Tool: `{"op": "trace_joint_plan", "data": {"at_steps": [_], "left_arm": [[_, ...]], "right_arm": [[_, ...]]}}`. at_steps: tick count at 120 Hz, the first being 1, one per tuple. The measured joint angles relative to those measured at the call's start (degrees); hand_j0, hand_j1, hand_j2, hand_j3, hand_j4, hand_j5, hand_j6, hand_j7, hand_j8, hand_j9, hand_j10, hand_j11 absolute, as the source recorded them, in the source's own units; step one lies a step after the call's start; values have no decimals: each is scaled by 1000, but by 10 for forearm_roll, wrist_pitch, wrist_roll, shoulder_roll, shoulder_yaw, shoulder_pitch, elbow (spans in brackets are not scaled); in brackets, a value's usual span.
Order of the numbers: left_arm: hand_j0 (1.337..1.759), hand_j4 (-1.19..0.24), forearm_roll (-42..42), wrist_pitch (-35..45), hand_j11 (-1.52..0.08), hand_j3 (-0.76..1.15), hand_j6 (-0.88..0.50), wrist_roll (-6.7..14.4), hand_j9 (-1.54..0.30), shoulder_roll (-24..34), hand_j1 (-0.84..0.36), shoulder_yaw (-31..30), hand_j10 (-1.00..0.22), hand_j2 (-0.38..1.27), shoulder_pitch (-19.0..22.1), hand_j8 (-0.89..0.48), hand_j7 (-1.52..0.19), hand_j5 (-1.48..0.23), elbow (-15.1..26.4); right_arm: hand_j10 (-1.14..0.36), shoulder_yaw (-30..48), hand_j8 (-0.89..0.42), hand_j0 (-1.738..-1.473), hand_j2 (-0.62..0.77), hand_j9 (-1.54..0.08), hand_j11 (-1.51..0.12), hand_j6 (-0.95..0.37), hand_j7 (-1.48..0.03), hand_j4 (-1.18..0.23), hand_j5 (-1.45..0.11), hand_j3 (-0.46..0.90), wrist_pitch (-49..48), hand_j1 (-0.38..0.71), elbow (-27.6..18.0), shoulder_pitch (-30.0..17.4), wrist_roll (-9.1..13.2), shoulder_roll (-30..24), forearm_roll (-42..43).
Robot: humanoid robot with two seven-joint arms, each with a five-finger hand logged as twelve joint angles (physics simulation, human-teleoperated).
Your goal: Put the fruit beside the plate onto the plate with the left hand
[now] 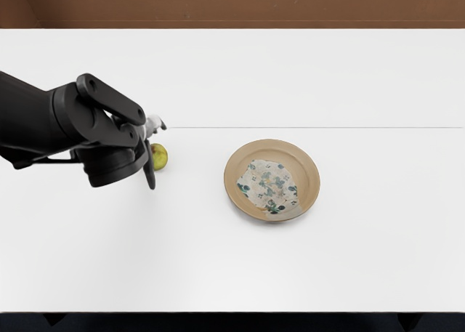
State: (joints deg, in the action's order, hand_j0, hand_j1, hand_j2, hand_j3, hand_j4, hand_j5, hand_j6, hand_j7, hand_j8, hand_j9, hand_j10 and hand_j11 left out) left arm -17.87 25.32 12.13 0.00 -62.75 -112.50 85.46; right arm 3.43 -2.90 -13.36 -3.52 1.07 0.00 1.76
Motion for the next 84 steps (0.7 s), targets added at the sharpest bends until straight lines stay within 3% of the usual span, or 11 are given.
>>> {"op": "trace_joint_plan", "data": {"at_steps": [30, 38, 84], "left_arm": [[1658, -203, -1, 44, -264, 0, -203, -1, -264, 0, 106, -5, -203, 41, 3, -203, -264, -264, -7], [1658, -208, -1, 50, -270, 0, -208, -1, -270, 0, 100, -7, -208, 42, 34, -208, -270, -270, -8], [1658, -218, 4, 55, -283, 0, -218, -2, -283, 0, 88, 7, -218, 44, 46, -218, -283, -283, -11]], "right_arm": [[-15, 0, -15, -1658, -3, -20, -20, -15, -20, -15, -20, 0, 0, -331, 0, 0, 0, 0, 0], [-15, 0, -15, -1658, -3, -20, -20, -15, -20, -15, -20, 0, 0, -331, 0, 0, 0, 0, 0], [-15, 0, -15, -1658, -3, -20, -20, -15, -20, -15, -20, 0, 0, -331, 0, 0, 0, 0, 0]]}}
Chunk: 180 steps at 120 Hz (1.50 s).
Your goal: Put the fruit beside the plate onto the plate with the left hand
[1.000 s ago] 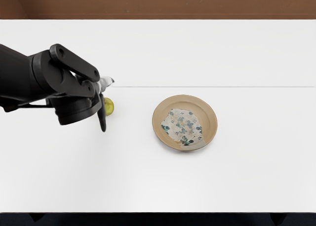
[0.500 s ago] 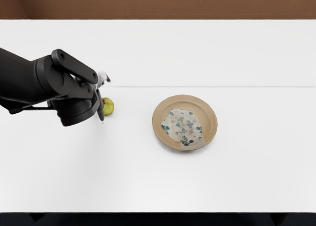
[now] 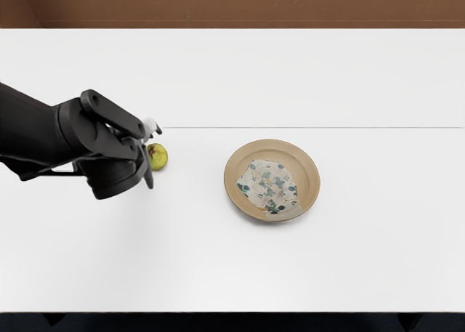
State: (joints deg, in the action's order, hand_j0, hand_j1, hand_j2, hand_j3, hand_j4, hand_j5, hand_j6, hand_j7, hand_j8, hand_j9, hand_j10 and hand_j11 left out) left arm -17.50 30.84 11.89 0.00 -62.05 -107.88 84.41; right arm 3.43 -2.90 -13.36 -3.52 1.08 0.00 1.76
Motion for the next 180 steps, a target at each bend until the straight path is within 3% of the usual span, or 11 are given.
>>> {"op": "trace_joint_plan", "data": {"at_steps": [75, 116, 132, 142, 156, 180], "left_arm": [[1658, -219, 6, 0, -291, 0, -219, -7, -291, 0, 84, 3, -219, 44, 30, -219, -291, -291, -45], [1658, -312, 7, 0, -424, 0, -312, -7, -424, 0, -32, 5, -313, 64, 38, -313, -424, -423, -47], [1656, -380, 5, -2, -557, 0, -373, -8, -556, 0, -134, 6, -383, 80, 46, -382, -555, -554, -51], [1654, -464, 0, -3, -685, 0, -301, -8, -684, 0, -251, 6, -470, 95, 46, -361, -685, -690, -51], [1652, -389, -7, -5, -865, 0, -224, -7, -862, 0, -377, 7, -602, 201, 46, -284, -853, -861, -51], [1646, -304, -14, -9, -1038, 0, -135, -7, -1029, 0, -454, 8, -712, 404, 44, -216, -1002, -1049, -51]], "right_arm": [[-15, 0, -15, -1658, -3, -20, -20, -15, -20, -15, -20, 0, 0, -331, 0, 0, 0, 0, 0], [-15, 0, -15, -1658, -3, -20, -20, -15, -20, -15, -20, 0, 0, -331, 0, 0, 0, 0, 0], [-15, 0, -15, -1658, -3, -20, -20, -15, -20, -15, -20, 0, 0, -331, 0, 0, 0, 0, 0], [-15, 0, -15, -1658, -3, -20, -20, -15, -20, -15, -20, 0, 0, -331, 0, 0, 0, 0, 0], [-15, 0, -15, -1658, -3, -20, -20, -15, -20, -15, -19, 0, 0, -331, 0, 0, 0, 0, 0], [-15, 0, -15, -1658, -3, -19, -20, -15, -20, -15, -19, 0, 0, -331, 0, 0, 0, 0, 0]]}}
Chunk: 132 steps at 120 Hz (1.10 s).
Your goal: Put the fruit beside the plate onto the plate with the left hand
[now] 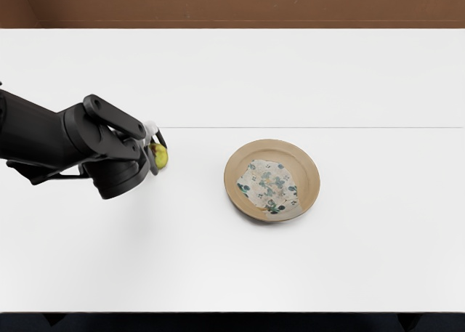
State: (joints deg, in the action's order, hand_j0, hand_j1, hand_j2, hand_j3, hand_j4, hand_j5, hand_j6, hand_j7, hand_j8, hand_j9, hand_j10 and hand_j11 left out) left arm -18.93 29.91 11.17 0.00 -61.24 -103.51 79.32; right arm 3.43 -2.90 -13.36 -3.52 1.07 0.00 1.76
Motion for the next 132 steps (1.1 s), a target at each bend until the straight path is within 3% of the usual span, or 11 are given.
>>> {"op": "trace_joint_plan", "data": {"at_steps": [19, 38, 58, 90, 132], "left_arm": [[1644, -291, -11, -3, -1088, 0, -138, 0, -1075, 0, -436, 0, -743, 455, -22, -257, -1054, -1175, 1], [1648, -326, -21, -4, -1087, 0, -190, -1, -1074, 14, -418, 7, -756, 473, -57, -300, -1064, -1157, 0], [1648, -371, -29, -6, -1088, 0, -207, -1, -1076, 17, -381, 60, -758, 457, -84, -330, -1091, -1163, 0], [1650, -404, -29, -57, -1082, 0, -218, -2, -1072, 4, -334, 169, -762, 417, -87, -375, -1144, -1200, 0], [1649, -409, -24, -89, -1084, 0, -213, -2, -1075, 0, -329, 217, -763, 403, -75, -360, -1154, -1196, 0]], "right_arm": [[-15, 0, -15, -1658, -3, -20, -20, -15, -20, -15, -19, 0, 0, -331, 0, 0, 0, 0, 0], [-15, 0, -15, -1658, -3, -20, -20, -15, -20, -15, -19, 0, 0, -331, 0, 0, 0, 0, 0], [-15, 0, -15, -1658, -3, -20, -20, -15, -20, -15, -19, 0, 0, -331, 0, 0, 0, 0, 0], [-15, 0, -15, -1658, -3, -20, -20, -15, -20, -15, -20, 0, 0, -331, 0, 0, 0, 0, 0], [-15, 0, -15, -1658, -3, -20, -20, -15, -20, -15, -20, 0, 0, -331, 0, 0, 0, 0, 0]]}}
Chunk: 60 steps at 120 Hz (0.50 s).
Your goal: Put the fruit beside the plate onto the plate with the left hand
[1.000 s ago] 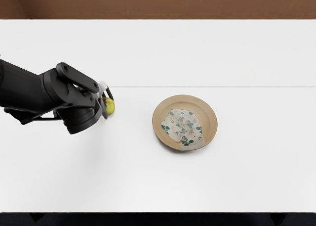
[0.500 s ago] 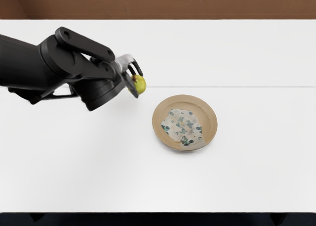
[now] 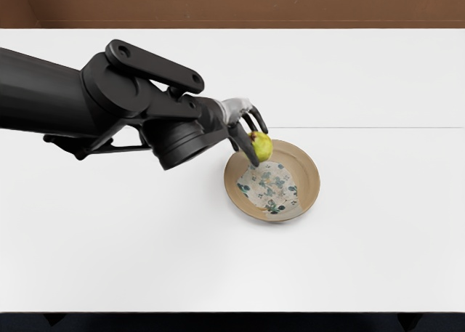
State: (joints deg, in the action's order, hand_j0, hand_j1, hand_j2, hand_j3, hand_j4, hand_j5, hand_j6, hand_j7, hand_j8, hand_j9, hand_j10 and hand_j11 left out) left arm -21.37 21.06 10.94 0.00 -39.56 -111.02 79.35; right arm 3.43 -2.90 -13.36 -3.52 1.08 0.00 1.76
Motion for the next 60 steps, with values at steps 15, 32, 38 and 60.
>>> {"op": "trace_joint_plan", "data": {"at_steps": [15, 32, 38, 60], "left_arm": [[1652, -419, 4, -1, -936, 0, -263, 1, -930, 0, -262, 4, -668, 326, 10, -386, -994, -1021, 0], [1655, -282, 16, 1, -562, 0, -204, 1, -559, 0, -44, 5, -407, 177, 12, -266, -591, -604, -1], [1656, -237, 20, 1, -462, 0, -177, 1, -459, 0, 22, 5, -335, 142, 11, -225, -484, -495, -1], [1657, -122, 23, 1, -221, 0, -97, 1, -220, 0, 185, 5, -162, 63, 9, -117, -230, -234, 0]], "right_arm": [[-15, 0, -15, -1658, -3, -20, -20, -15, -20, -15, -20, 0, 0, -331, 0, 0, 0, 0, 0], [-15, 0, -15, -1658, -3, -20, -20, -15, -20, -15, -20, 0, 0, -331, 0, 0, 0, 0, 0], [-15, 0, -15, -1658, -3, -20, -20, -15, -20, -15, -20, 0, 0, -331, 0, 0, 0, 0, 0], [-15, 0, -15, -1658, -3, -20, -20, -15, -20, -15, -20, 0, 0, -331, 0, 0, 0, 0, 0]]}}
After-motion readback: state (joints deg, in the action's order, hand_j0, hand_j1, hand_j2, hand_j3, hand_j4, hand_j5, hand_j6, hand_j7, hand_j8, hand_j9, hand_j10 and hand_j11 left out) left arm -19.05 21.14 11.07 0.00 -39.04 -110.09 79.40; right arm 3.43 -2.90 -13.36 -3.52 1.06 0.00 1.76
